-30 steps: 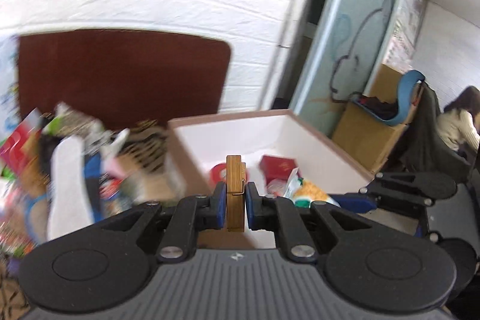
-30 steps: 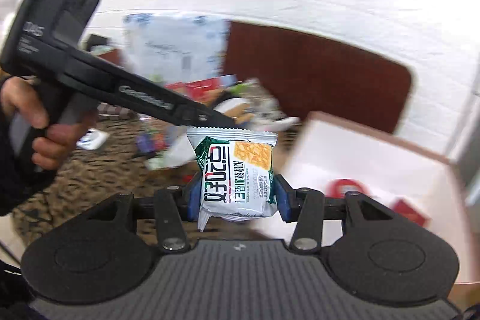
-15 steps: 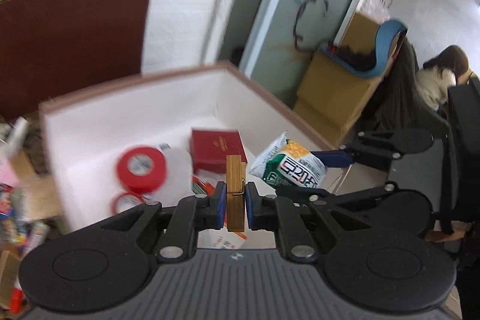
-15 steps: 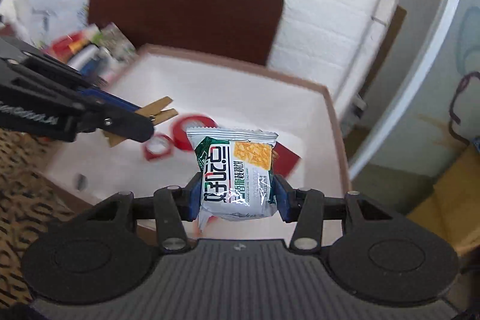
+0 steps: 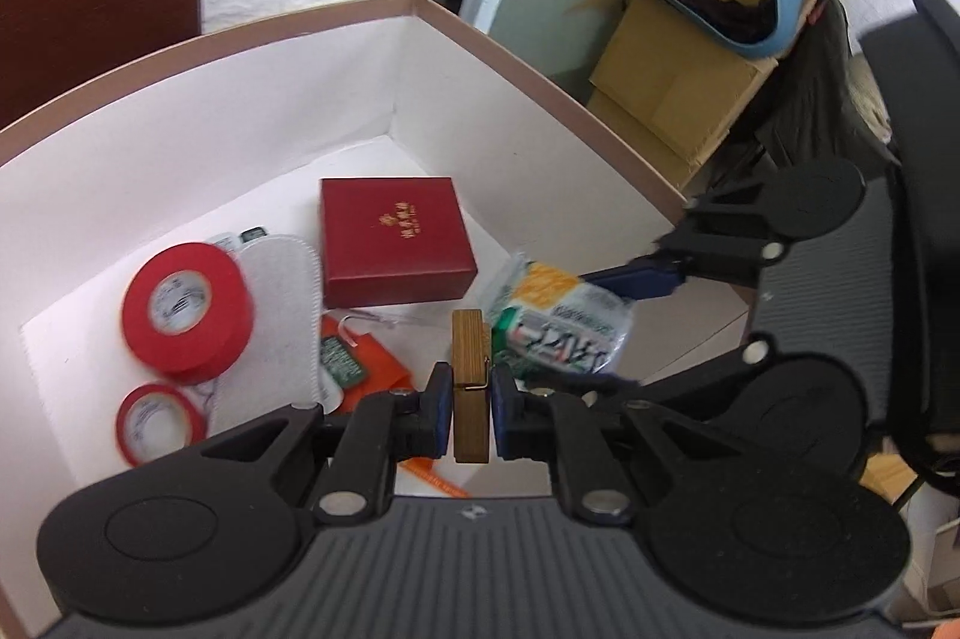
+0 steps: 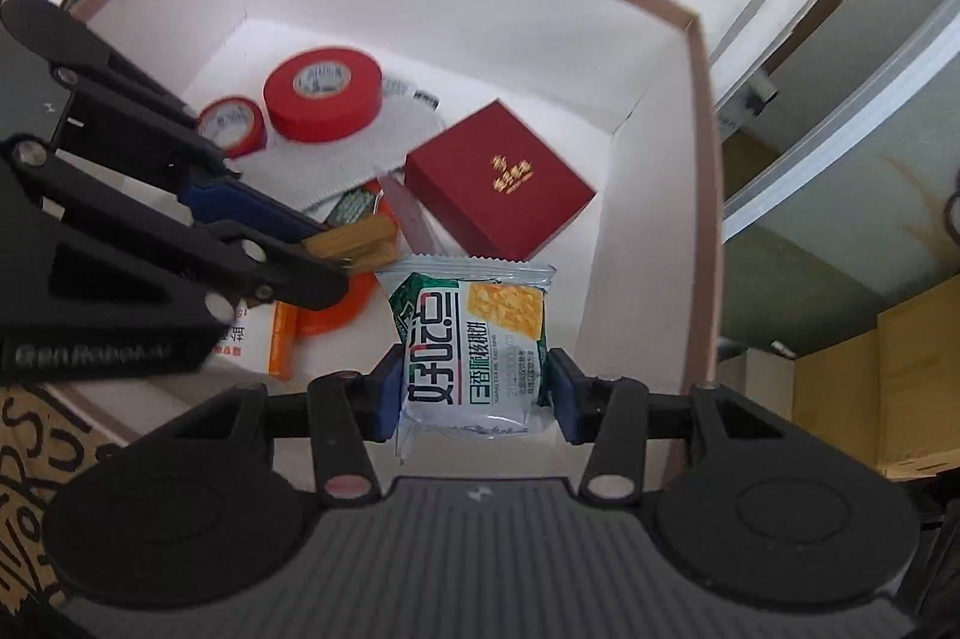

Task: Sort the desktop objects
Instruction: 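Lower clothespin and snack packet into the white box and open both tools, then move both tools back from the box to the pile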

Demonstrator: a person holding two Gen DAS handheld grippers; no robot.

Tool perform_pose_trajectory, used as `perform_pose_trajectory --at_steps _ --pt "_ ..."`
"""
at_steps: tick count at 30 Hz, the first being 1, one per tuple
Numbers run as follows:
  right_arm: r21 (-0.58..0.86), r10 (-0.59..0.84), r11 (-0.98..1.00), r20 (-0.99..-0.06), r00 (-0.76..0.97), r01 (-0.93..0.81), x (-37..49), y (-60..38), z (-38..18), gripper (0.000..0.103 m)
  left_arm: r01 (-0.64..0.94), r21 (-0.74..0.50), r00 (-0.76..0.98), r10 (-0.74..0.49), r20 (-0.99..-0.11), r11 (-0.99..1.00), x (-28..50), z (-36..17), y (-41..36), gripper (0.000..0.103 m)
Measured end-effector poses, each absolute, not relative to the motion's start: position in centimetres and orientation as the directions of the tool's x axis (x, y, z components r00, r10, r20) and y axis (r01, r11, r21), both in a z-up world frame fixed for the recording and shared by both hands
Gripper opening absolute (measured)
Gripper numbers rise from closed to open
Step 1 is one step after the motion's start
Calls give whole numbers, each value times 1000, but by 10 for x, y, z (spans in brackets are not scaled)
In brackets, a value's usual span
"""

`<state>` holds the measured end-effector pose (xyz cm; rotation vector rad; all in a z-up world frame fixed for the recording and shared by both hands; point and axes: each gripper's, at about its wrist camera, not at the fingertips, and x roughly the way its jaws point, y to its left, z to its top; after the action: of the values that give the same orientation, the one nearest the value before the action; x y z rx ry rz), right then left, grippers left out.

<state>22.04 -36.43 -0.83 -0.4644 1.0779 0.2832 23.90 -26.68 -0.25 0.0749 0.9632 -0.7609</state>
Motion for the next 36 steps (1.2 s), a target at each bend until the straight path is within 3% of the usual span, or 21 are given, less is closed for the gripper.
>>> perform_pose_trajectory --at_steps 7,10,12,15,17,21,36 --pt "-240 -35 856 -910 413 -457 233 -358 -25 49 621 -275 317 -556 -768 734 245 -9 -272 14" --pt "-261 -36 845 -898 438 -466 230 -357 -22 55 613 -253 360 -550 -754 749 244 -3 -266 43" --pt "-266 -32 846 -890 454 -462 227 -357 -18 56 590 -241 400 -539 -741 771 243 1 -258 68" --pt "-273 -13 849 -866 500 -452 219 -356 -6 73 580 -295 409 -584 -701 759 241 6 -245 81" --pt "-278 1 852 -846 532 -444 212 -356 2 82 581 -318 405 -605 -685 749 238 11 -239 83" --pt "-250 26 882 -820 571 -400 199 -357 16 87 579 -314 434 -610 -663 753 225 21 -231 89" --pt "-184 50 949 -712 700 -255 139 -342 52 88 552 -246 584 -580 -568 797 166 49 -195 89"
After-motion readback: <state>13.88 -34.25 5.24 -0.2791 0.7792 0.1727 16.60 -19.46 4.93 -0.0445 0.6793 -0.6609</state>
